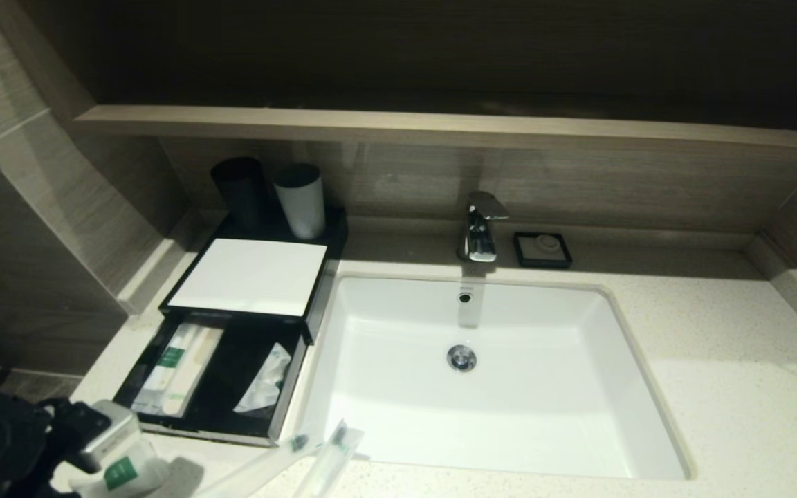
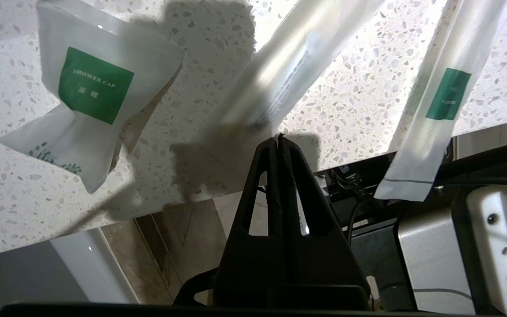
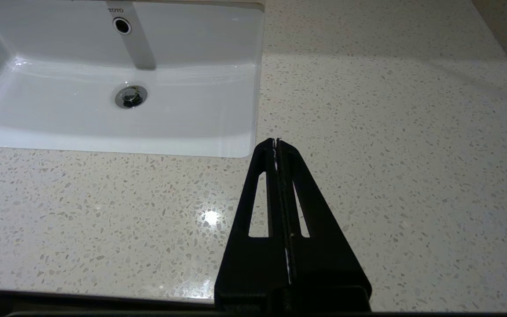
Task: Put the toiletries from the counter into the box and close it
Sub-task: Pick up the bathroom toiletry
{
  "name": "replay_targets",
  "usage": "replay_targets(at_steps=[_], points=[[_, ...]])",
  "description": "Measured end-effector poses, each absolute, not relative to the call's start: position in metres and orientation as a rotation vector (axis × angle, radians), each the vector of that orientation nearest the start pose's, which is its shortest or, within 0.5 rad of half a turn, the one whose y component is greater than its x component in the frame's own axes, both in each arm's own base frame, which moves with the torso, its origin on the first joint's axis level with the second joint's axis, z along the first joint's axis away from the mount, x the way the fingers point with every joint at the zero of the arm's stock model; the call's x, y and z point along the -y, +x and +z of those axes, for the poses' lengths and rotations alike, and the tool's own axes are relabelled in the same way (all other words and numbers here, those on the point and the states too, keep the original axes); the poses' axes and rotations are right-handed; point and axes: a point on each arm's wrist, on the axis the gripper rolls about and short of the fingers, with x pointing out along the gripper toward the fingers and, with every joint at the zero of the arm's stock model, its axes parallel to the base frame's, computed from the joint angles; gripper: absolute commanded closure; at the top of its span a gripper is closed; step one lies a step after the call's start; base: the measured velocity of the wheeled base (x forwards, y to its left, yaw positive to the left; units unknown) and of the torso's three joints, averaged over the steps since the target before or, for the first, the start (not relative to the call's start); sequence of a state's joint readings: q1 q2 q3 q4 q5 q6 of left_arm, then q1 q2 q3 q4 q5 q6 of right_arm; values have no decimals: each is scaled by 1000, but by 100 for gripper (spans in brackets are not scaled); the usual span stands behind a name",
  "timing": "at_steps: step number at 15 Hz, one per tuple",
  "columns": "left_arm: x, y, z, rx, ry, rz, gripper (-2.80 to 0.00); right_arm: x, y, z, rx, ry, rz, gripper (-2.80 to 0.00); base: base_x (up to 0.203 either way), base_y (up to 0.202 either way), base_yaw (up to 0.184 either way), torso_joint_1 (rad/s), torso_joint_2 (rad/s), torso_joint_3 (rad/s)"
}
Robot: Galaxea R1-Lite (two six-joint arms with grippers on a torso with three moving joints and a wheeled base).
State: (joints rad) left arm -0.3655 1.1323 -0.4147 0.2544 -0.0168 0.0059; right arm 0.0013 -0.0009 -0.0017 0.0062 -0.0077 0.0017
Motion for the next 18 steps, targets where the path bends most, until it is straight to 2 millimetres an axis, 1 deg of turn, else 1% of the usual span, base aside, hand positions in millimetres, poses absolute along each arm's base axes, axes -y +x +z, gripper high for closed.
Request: replay_targets(at_steps=[3,5,6,7,18], points=[[43,111,117,-976,213,-372,0,0,-23,75,-4,2,-6,0,0,0,0,0,0,0],[44,113,113,-984,225,-381,0,0,-23,75,-3,2,-6,0,0,0,0,0,0,0],[44,113,112,-992,239,-395,-262,0,-23,75,-3,2,-6,0,0,0,0,0,0,0],[44,114,111,-997,249,-406,-280,0,-23,75,-4,2,-6,0,0,0,0,0,0,0],[44,114,105,-1020,296,-431,-280,0,-23,75,-4,2,-6,0,0,0,0,0,0,0]])
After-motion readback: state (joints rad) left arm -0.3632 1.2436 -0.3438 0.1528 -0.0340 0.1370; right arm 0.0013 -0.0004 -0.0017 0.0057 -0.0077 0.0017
